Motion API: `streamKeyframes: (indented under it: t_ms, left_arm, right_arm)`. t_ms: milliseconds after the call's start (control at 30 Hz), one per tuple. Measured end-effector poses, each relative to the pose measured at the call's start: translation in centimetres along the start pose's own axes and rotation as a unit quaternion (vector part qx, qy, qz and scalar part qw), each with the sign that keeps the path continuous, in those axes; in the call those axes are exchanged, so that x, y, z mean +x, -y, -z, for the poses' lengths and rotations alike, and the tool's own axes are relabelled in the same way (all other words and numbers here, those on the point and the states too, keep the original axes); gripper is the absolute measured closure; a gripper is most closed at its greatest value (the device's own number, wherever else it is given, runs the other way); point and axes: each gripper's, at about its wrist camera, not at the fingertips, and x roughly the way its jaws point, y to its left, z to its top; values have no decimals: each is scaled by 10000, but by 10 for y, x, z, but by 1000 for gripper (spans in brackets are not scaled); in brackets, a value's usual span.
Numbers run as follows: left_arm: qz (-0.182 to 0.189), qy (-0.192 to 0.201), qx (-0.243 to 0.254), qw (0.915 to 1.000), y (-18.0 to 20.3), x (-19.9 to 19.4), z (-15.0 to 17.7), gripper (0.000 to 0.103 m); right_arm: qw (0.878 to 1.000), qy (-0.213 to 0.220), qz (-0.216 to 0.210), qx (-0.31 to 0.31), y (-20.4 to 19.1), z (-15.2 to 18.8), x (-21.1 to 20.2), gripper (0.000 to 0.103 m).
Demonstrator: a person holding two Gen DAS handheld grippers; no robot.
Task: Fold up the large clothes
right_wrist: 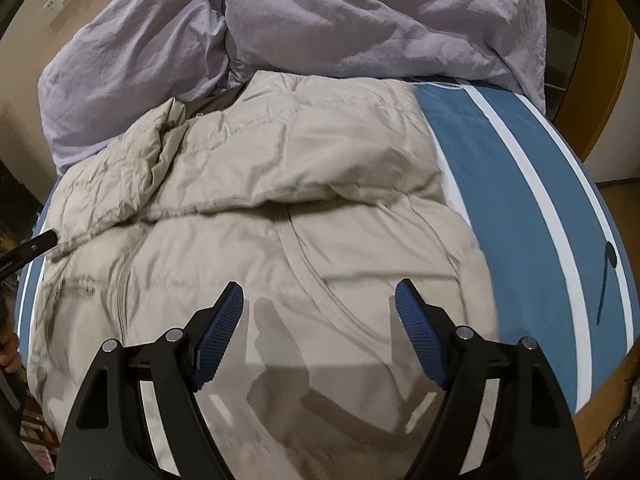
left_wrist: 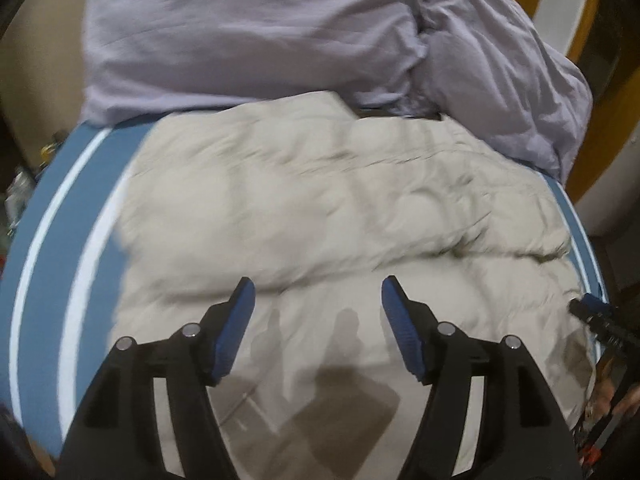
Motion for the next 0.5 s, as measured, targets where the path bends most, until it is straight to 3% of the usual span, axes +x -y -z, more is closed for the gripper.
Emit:
streamKeyframes:
  t_ms: [300, 500]
  left_arm:
    - [-500, -139, -569, 9970, -72, -45, 78, 37]
    - [-584, -211, -781, 9950, -97, -58, 109, 35]
  right_arm:
    - [9994, -191, 59, 280, 53, 38, -24, 23]
    - [9971, -426, 24, 631, 87, 64, -30, 23]
